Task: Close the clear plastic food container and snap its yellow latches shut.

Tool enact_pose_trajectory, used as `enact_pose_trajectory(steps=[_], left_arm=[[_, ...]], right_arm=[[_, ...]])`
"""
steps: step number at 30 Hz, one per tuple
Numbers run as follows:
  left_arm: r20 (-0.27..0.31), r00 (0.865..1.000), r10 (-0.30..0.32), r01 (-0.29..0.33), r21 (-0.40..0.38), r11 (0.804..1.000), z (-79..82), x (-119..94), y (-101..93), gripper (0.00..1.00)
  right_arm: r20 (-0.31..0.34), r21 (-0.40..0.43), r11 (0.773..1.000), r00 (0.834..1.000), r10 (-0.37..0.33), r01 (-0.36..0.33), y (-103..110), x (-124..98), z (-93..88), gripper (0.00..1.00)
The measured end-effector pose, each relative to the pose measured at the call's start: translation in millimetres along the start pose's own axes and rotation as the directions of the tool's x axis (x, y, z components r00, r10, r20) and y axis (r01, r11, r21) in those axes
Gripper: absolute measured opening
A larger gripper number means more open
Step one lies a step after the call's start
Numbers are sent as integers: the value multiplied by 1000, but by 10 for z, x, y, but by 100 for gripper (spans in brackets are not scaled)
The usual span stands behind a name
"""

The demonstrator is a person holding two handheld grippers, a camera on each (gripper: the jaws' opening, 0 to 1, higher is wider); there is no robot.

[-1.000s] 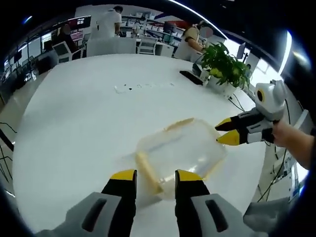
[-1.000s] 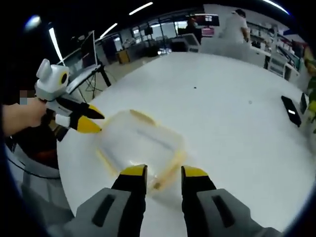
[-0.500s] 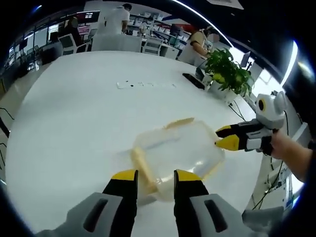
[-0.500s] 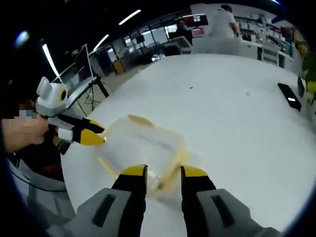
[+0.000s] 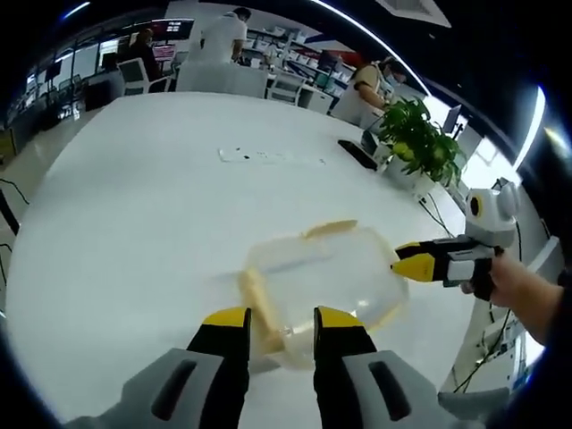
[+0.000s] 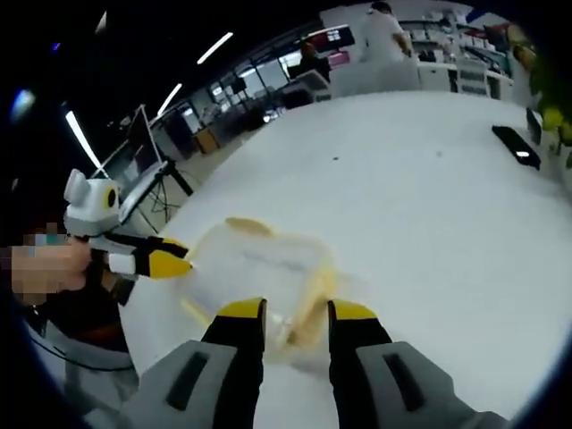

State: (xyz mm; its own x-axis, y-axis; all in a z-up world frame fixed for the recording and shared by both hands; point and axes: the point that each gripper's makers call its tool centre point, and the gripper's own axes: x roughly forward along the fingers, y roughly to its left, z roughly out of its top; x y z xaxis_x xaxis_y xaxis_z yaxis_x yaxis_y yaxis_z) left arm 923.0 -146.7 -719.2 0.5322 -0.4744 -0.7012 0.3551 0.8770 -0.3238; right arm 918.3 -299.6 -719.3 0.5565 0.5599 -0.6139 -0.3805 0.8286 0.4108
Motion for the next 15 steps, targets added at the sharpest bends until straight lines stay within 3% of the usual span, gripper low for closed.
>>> enact_pose_trajectory(steps=[5,15], left_arm=[[6,1000,-1,1,-90,996,-18,11,21,21],[-12,1000,-24,23,-107,994,-12,34,21,20]], right_arm=[[11,47,999,1000,7,-7,-3,-1,-12,24],[3,77,997,1000,14,-14,5,1,-17,24]])
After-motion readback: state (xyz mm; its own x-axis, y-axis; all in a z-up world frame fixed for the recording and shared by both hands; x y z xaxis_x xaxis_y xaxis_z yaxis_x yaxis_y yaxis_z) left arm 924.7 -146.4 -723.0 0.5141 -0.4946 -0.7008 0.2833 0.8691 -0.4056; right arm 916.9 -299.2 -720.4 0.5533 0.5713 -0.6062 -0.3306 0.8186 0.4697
